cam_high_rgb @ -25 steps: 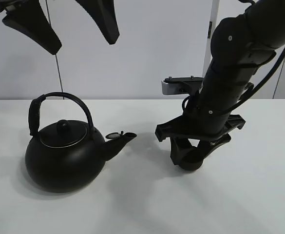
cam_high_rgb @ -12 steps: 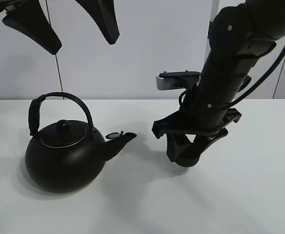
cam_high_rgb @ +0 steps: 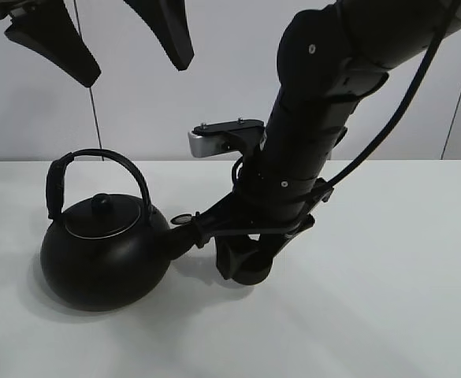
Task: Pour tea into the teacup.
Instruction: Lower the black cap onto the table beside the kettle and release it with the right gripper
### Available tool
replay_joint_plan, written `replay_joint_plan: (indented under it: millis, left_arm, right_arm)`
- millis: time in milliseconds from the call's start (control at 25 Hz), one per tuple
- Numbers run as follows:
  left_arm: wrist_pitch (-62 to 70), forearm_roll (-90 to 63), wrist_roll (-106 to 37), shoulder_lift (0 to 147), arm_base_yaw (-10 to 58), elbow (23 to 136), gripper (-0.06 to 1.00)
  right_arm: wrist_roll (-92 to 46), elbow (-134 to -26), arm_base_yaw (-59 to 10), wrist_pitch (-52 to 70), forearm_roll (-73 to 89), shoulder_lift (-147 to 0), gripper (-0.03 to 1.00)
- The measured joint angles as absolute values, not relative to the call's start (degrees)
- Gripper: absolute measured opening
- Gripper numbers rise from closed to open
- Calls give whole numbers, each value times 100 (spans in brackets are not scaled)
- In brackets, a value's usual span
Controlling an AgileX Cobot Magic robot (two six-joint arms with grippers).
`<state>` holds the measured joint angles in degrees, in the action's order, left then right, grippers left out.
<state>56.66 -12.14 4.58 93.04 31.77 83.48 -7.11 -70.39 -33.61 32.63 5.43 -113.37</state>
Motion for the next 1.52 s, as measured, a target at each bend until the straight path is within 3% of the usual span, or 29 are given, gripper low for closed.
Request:
replay_joint_plan:
  millis: [800,1520]
  left_arm:
    - [5620,-1214,458,9304,3177,8348,69]
    - [5615,-1214,458,9304,3177,8348,69]
  right_arm:
    - [-716,-7103,-3541,2846,578,-11745,41]
    - [-559,-7094,-3541,3364,467,-11291,57]
